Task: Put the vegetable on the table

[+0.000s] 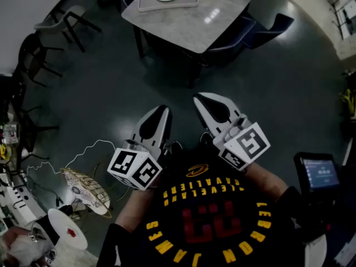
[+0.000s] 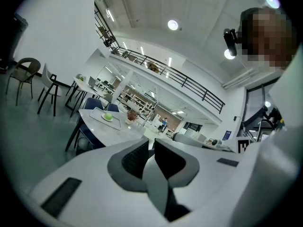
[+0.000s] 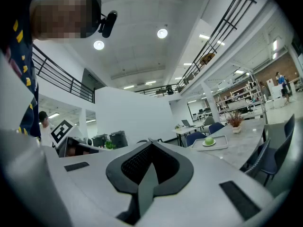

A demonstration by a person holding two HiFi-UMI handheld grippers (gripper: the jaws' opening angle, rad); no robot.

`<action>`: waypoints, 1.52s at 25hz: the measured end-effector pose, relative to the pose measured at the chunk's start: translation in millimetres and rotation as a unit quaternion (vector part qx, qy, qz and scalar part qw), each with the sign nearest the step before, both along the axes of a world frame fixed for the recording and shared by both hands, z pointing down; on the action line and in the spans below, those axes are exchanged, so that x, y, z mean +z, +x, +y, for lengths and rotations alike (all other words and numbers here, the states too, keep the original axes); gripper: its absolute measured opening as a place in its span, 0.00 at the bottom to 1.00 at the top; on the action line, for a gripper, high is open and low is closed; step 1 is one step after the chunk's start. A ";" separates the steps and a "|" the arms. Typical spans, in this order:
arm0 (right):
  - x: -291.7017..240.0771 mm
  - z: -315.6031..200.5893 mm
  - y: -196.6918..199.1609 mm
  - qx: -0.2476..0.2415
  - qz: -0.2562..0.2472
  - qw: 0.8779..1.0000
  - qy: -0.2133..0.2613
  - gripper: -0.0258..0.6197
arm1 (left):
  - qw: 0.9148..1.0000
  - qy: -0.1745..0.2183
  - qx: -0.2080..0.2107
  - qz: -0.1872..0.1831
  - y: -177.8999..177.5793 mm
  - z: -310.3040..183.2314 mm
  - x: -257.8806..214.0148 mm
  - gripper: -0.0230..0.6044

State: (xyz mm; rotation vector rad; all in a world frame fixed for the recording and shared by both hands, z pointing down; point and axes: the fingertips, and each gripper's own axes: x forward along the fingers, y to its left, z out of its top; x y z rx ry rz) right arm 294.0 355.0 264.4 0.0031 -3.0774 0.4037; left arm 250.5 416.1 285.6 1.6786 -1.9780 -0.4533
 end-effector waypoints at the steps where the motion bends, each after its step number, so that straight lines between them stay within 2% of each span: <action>1: 1.3 -5.8 9.5 -0.005 0.000 1.000 0.000 0.05 | 1.000 -0.003 -0.003 0.006 9.8 -6.6 4.6 0.10; 4: 5.6 -26.2 35.0 -0.019 -0.002 1.000 -0.006 0.05 | 1.000 -0.012 -0.016 0.022 33.6 -28.6 14.2 0.10; 8: 5.0 -63.7 60.5 -0.031 -0.004 0.999 -0.007 0.05 | 0.999 -0.020 -0.036 0.023 57.3 -66.7 13.6 0.10; 12: 7.7 -88.6 75.2 -0.038 -0.007 0.999 -0.004 0.05 | 0.999 -0.029 -0.029 0.035 81.8 -95.8 23.6 0.10; 22: 8.7 -99.6 78.2 -0.052 -0.020 0.998 -0.023 0.05 | 0.997 -0.042 -0.055 0.020 84.1 -99.6 17.2 0.10; 26: 15.8 -97.5 63.2 -0.059 -0.008 0.998 -0.028 0.05 | 0.997 -0.034 -0.062 0.027 68.7 -97.0 21.2 0.10; 31: 16.3 -95.5 25.5 -0.058 0.002 0.998 -0.019 0.05 | 0.997 -0.021 -0.061 0.041 31.6 -94.9 25.5 0.10; 38: 24.7 -79.7 -63.0 -0.043 0.019 0.999 -0.012 0.05 | 0.997 -0.003 -0.053 0.051 -62.9 -78.0 28.3 0.10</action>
